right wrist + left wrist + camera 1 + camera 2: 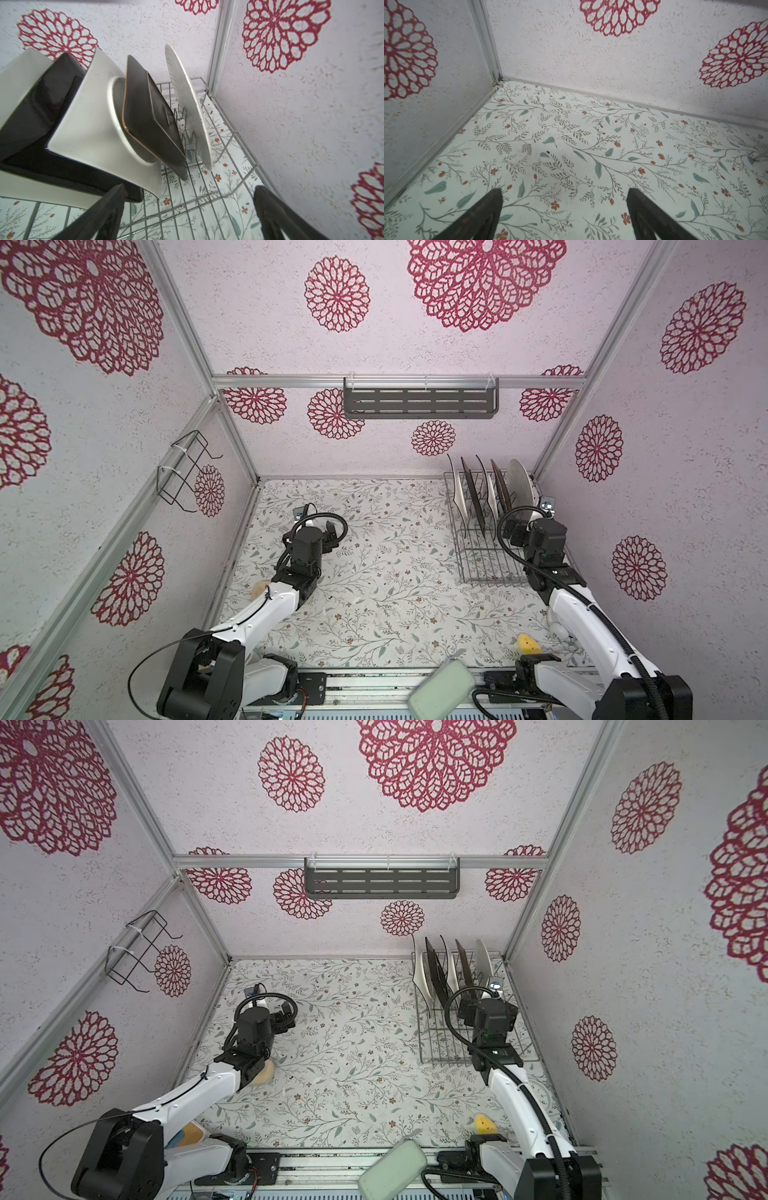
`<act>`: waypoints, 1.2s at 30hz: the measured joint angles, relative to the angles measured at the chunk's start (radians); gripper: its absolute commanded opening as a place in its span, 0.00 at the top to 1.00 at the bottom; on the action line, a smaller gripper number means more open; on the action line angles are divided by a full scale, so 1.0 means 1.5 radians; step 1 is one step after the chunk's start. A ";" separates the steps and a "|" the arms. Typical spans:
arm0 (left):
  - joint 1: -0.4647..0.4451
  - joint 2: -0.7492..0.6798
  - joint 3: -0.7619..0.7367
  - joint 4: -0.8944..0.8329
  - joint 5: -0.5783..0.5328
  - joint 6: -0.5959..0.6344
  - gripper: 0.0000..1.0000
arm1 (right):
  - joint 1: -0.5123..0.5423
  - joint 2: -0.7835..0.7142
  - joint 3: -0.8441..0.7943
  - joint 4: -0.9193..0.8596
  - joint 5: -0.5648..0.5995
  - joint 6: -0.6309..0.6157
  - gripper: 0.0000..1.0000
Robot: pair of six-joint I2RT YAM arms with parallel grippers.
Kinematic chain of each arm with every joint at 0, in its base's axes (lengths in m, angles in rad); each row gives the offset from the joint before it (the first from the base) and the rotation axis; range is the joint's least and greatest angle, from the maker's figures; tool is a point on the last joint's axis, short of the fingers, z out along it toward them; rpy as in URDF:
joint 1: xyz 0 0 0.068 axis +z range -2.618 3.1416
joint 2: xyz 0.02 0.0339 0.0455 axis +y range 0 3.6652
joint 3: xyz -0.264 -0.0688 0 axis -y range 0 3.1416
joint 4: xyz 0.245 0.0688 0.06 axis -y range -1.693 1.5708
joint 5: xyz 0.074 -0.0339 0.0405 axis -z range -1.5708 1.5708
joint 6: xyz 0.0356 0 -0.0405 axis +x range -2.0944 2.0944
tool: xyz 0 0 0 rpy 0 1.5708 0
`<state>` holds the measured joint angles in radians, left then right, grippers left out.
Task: Unload the plates from the dish rack
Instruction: 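Reach the right gripper to the white plaid plate while the left arm advances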
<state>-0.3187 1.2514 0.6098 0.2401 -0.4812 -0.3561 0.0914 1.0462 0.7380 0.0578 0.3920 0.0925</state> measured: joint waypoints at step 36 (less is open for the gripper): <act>-0.077 0.095 0.080 -0.081 0.141 -0.125 0.03 | -0.034 0.451 0.599 -0.449 0.049 -0.045 0.45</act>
<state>-0.4343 1.3933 0.7303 0.1188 -0.2691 -0.5430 0.0399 1.7226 1.6371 -0.6155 0.4652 0.0254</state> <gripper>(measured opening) 0.974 0.585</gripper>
